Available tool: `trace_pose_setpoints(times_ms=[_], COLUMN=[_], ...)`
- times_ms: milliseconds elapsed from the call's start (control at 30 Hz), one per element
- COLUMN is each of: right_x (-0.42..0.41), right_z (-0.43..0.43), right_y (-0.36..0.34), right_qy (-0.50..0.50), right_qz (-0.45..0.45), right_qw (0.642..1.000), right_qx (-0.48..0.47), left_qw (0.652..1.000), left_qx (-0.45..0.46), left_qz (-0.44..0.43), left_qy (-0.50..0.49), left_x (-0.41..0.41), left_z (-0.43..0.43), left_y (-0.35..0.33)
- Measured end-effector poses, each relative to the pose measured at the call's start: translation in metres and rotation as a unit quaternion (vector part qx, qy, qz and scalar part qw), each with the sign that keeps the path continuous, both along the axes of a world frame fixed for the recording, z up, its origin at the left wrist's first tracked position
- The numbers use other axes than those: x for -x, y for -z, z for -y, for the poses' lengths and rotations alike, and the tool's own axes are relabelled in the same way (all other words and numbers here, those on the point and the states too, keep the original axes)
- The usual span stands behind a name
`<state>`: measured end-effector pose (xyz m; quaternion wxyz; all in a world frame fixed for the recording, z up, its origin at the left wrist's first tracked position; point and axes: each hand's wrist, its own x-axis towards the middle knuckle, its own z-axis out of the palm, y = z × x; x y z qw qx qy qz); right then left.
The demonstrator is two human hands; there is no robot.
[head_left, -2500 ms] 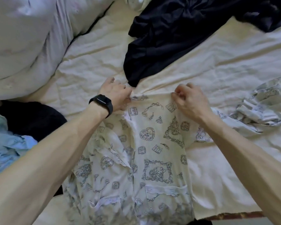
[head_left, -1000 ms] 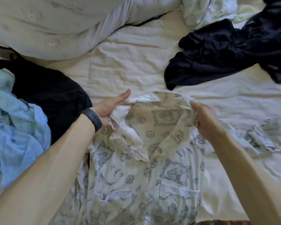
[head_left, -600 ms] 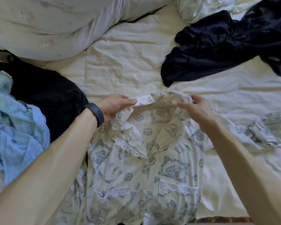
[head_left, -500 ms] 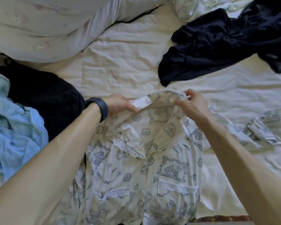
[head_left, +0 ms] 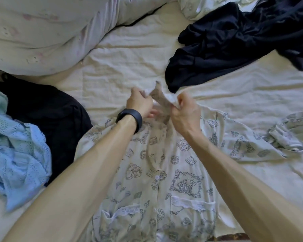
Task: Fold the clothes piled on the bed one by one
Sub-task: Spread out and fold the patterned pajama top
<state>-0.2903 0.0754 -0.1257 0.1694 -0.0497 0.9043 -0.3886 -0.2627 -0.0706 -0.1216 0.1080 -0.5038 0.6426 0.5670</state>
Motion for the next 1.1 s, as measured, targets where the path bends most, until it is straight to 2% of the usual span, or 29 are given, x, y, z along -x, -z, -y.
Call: trace_pose_setpoints(times_ms=[100, 167, 233, 267, 333, 400, 467, 533, 633, 733, 800, 900, 1000, 1100], right_x=[-0.006, -0.008, -0.01, -0.011, -0.01, -0.006, 0.001, 0.008, 0.014, 0.013, 0.015, 0.022, 0.027, 0.036], right_z=[-0.005, -0.014, -0.025, -0.031, -0.04, -0.042, -0.036, -0.025, -0.005, 0.008, 0.009, 0.0, -0.014, -0.022], right_y=[0.007, 0.011, 0.014, 0.016, 0.018, 0.022, 0.025, 0.026, 0.024, 0.027, 0.029, 0.025, 0.024, 0.026], right_qy=[-0.083, -0.09, -0.062, -0.048, -0.029, -0.029, -0.052, -0.067, -0.068, -0.124, -0.09, 0.071, 0.167, 0.18], right_qz=[0.175, 0.234, 0.223, 0.205, 0.158, 0.114, 0.074, 0.037, 0.024, 0.031, 0.067, 0.163, 0.192, 0.187], right_qw=[0.978, 0.962, 0.967, 0.973, 0.986, 0.993, 0.996, 0.997, 0.997, 0.979, 0.983, 0.984, 0.965, 0.962], right_qx=[0.074, 0.104, 0.11, 0.095, 0.04, 0.0, -0.014, -0.01, -0.029, -0.158, -0.145, -0.02, 0.062, 0.084], left_qw=[0.997, 0.996, 0.998, 0.995, 0.963, 0.93, 0.911, 0.899, 0.908, 0.877, 0.891, 0.912, 0.947, 0.969], left_qx=[-0.059, -0.059, -0.009, 0.053, 0.215, 0.304, 0.309, 0.295, 0.312, 0.425, 0.389, 0.279, 0.168, 0.106], left_qz=[-0.021, -0.038, -0.038, -0.041, -0.037, -0.004, 0.053, 0.063, 0.013, 0.007, 0.044, 0.144, 0.174, 0.171], left_qy=[0.04, 0.053, 0.057, 0.08, 0.159, 0.208, 0.269, 0.318, 0.28, 0.223, 0.229, 0.265, 0.21, 0.143], left_x=[-0.004, -0.01, -0.022, -0.027, -0.031, -0.028, -0.018, -0.007, 0.002, -0.003, -0.006, 0.0, 0.016, 0.024], left_z=[-0.003, 0.004, 0.014, 0.019, 0.028, 0.036, 0.043, 0.048, 0.053, 0.051, 0.035, 0.008, 0.002, 0.005], left_y=[0.015, 0.024, 0.029, 0.03, 0.031, 0.034, 0.033, 0.034, 0.032, 0.028, 0.024, 0.023, 0.028, 0.031])
